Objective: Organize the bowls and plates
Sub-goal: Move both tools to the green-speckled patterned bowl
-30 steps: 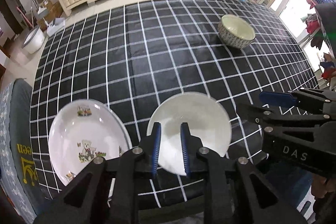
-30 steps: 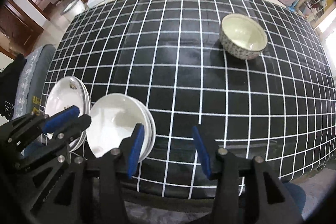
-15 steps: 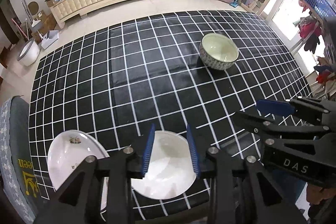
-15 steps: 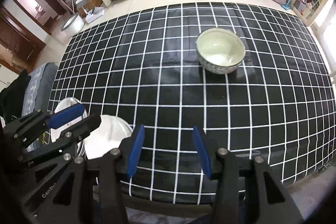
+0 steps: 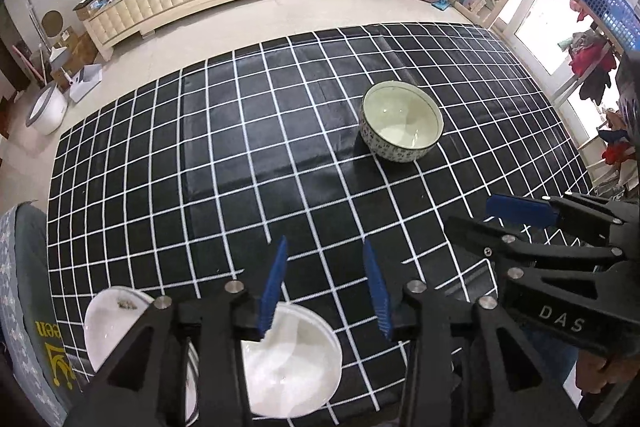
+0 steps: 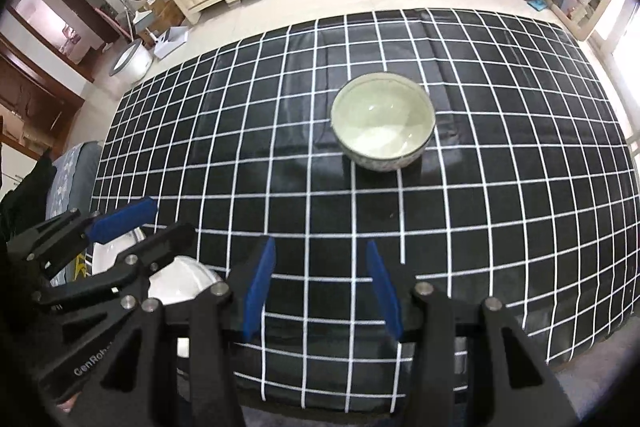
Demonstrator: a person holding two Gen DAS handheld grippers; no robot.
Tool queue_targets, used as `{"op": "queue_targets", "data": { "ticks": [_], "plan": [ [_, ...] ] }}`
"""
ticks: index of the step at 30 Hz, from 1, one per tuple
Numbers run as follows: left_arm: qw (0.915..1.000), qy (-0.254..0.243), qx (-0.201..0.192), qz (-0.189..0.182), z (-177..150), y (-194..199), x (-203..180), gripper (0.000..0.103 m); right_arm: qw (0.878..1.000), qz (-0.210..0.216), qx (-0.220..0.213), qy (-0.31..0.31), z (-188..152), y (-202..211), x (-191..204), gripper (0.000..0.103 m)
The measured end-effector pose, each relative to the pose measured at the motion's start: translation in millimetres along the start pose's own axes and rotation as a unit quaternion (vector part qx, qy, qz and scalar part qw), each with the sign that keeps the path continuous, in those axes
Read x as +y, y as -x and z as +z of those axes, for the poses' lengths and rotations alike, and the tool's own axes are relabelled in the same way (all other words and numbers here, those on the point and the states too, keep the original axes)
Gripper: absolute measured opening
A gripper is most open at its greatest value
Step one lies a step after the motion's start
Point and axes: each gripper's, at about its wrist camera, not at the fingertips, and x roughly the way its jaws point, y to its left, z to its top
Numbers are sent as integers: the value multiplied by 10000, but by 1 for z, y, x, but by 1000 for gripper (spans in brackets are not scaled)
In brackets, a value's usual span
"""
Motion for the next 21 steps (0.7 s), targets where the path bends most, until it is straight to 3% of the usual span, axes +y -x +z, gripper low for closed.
{"op": "queue_targets", "data": {
  "ticks": [15, 21],
  "plan": [
    [9996, -39, 264, -26, 62, -51, -19, 39, 9992, 41, 51, -389, 41, -30, -51, 53],
    [9989, 108, 301, -350, 85, -75, -21, 39, 9982, 97, 41, -583, 59, -43, -69, 53]
  ]
}}
